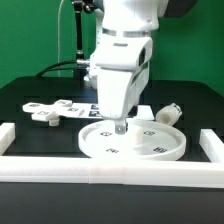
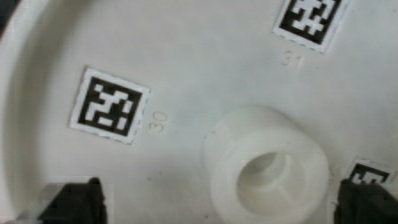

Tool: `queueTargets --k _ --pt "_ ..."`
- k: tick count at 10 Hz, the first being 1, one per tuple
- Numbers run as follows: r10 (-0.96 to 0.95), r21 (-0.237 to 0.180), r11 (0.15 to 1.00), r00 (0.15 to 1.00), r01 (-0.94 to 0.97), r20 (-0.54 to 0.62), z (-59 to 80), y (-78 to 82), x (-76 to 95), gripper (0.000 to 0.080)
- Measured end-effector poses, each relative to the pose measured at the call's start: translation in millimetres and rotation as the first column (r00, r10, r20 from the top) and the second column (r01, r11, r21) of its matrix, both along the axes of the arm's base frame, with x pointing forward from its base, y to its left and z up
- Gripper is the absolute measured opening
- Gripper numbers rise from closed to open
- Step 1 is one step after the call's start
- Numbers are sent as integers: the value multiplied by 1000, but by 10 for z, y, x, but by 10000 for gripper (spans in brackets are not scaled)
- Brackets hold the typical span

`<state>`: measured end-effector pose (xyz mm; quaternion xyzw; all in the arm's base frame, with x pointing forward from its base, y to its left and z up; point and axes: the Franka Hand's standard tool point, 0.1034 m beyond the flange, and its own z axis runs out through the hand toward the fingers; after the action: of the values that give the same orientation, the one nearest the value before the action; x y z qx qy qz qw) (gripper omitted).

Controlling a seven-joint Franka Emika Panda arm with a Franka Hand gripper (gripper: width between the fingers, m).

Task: Assemble round table

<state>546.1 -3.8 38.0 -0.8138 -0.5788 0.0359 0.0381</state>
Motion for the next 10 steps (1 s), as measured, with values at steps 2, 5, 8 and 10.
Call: queueTargets --k 2,5,8,10 --pt "-4 -1 1000 1000 4 -1 -9 2 -2 650" --pt "0 0 1000 1000 0 -3 -21 -2 -13 650" --pt "2 4 1000 1000 -2 -10 -146 22 -121 650" --pt "3 5 1000 1000 -3 -11 -200 35 -168 650"
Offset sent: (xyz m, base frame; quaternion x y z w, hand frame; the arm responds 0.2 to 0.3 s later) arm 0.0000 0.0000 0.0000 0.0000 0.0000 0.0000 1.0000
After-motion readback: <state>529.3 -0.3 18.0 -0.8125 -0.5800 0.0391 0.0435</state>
